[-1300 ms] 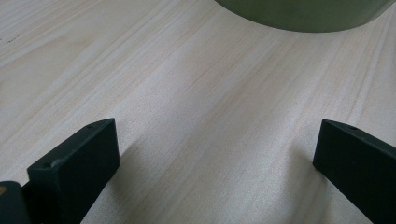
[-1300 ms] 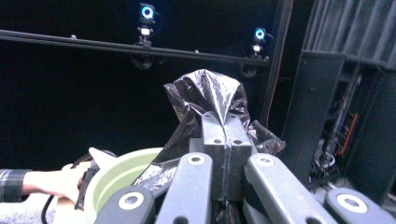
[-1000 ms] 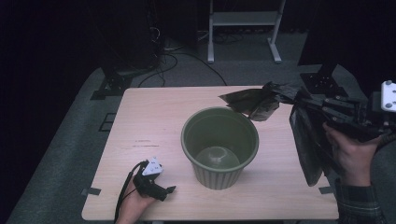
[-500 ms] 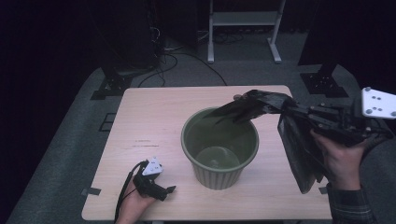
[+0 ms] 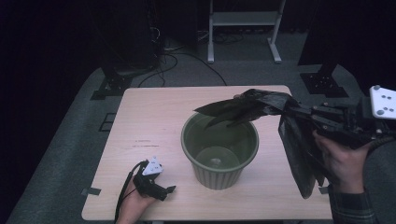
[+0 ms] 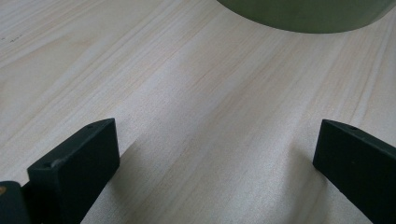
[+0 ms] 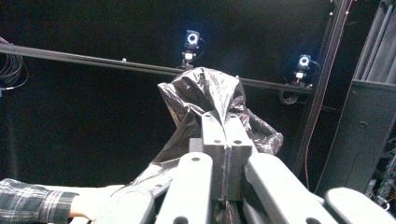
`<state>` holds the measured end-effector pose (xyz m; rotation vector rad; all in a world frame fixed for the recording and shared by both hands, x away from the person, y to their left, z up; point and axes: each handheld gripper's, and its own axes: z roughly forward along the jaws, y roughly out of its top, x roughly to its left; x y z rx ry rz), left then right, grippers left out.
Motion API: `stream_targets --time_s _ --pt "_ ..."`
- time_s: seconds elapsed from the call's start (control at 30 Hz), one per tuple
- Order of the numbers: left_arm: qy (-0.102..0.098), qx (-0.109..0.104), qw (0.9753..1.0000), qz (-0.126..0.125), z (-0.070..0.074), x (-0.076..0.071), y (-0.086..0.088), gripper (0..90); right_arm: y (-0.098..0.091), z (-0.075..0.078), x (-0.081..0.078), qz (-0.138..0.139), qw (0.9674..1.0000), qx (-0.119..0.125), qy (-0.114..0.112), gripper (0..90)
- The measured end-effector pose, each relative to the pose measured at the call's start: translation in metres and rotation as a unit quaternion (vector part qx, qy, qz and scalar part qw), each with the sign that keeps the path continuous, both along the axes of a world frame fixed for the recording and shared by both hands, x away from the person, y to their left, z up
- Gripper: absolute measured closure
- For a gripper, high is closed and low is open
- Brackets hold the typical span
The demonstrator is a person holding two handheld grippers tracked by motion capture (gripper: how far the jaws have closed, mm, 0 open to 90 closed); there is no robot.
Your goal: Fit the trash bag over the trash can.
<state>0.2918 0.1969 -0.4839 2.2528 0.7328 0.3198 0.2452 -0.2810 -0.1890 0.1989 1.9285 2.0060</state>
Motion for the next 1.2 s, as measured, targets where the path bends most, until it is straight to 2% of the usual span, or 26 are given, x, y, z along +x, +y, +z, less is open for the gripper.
stream_targets --time_s 0.13,0.37,0.63,0.8,0.97,1.2 --pt "-0.001 0.001 1.0000 0.001 0.000 0.000 0.000 0.0 0.001 0.006 -0.010 0.003 1.0000 -0.002 -0.007 90.0" --pt "0.000 0.001 1.0000 0.001 0.000 0.000 0.000 0.0 0.004 -0.002 -0.012 -0.002 0.9999 -0.011 -0.001 90.0" --pt "0.000 0.001 1.0000 0.001 0.000 0.000 0.000 0.0 0.003 -0.029 0.006 -0.011 0.9995 -0.015 0.026 89.9" --pt "0.000 0.001 1.0000 0.001 0.000 0.000 0.000 0.0 -0.004 -0.040 0.015 -0.031 0.9986 -0.020 0.038 90.0" --pt "0.000 0.000 1.0000 0.000 0.000 0.000 0.000 0.0 -0.009 -0.054 0.024 -0.040 0.9975 -0.021 0.055 89.9" --pt "0.000 0.000 1.0000 0.000 0.000 0.000 0.000 0.0 0.003 -0.081 0.047 -0.036 0.9948 -0.031 0.090 89.8"
